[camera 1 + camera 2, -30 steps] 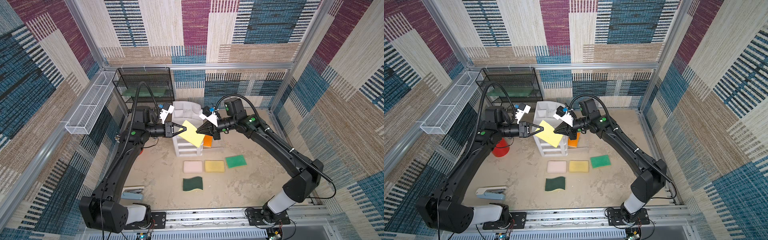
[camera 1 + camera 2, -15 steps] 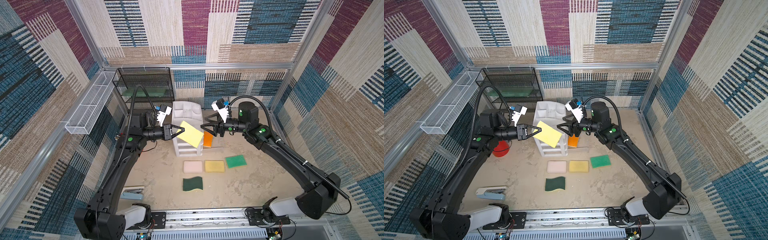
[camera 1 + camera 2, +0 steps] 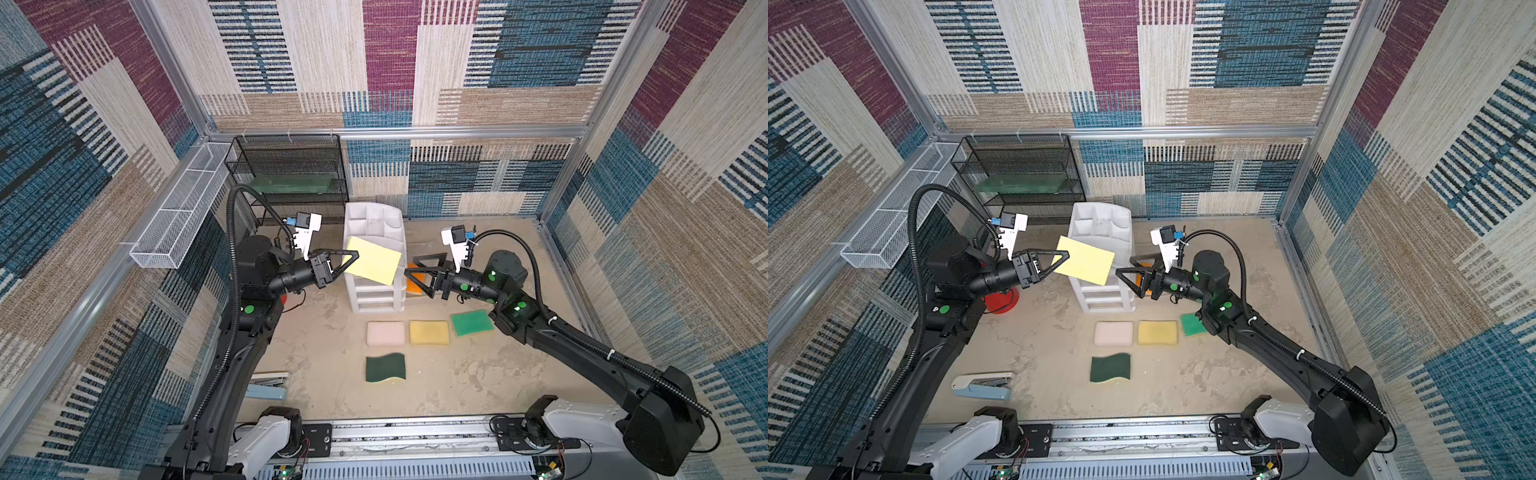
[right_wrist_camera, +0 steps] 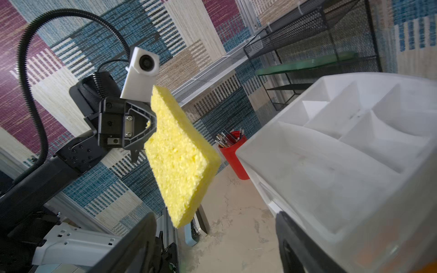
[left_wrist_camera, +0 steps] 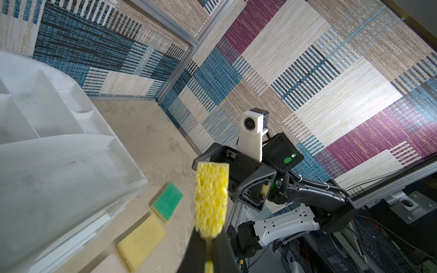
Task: Take the sponge out of the drawer
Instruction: Pick up the sponge from the drawer.
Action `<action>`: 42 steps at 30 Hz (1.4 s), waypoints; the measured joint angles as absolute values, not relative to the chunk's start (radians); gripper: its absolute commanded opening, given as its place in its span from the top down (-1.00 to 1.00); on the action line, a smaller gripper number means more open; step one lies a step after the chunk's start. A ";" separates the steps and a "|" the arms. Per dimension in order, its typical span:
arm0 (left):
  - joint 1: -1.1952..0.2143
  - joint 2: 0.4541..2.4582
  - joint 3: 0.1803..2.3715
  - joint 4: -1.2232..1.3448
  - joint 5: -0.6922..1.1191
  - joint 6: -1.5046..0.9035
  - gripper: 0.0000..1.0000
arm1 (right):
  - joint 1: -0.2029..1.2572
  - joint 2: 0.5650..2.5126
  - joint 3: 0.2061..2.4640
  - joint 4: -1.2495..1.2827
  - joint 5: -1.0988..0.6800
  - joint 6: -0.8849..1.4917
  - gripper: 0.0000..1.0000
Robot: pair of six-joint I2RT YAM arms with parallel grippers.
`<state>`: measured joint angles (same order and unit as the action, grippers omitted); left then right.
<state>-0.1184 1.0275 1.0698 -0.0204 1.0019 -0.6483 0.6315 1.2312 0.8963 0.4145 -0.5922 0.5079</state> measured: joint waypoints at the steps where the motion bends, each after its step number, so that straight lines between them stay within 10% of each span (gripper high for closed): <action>1: -0.118 1.026 1.066 -0.004 1.003 -0.660 1.00 | 0.648 1.240 0.896 0.441 -0.591 0.508 -0.57; 18: -0.116 0.980 1.051 0.078 1.028 -0.730 1.00 | 0.716 1.324 0.942 0.546 -0.530 0.496 -0.35; 30: -0.115 0.982 1.051 0.084 1.028 -0.733 1.00 | 0.734 1.361 0.958 0.604 -0.562 0.507 0.89; 35: -0.114 0.982 1.052 0.084 1.022 -0.730 1.00 | 0.739 1.361 0.980 0.575 -0.556 0.511 1.00; 38: -0.114 0.982 1.057 0.083 1.016 -0.725 0.61 | 0.740 1.362 0.996 0.553 -0.556 0.511 1.00; 42: -0.115 0.981 1.075 0.036 1.000 -0.698 -0.80 | 0.740 1.365 1.025 0.511 -0.548 0.500 1.00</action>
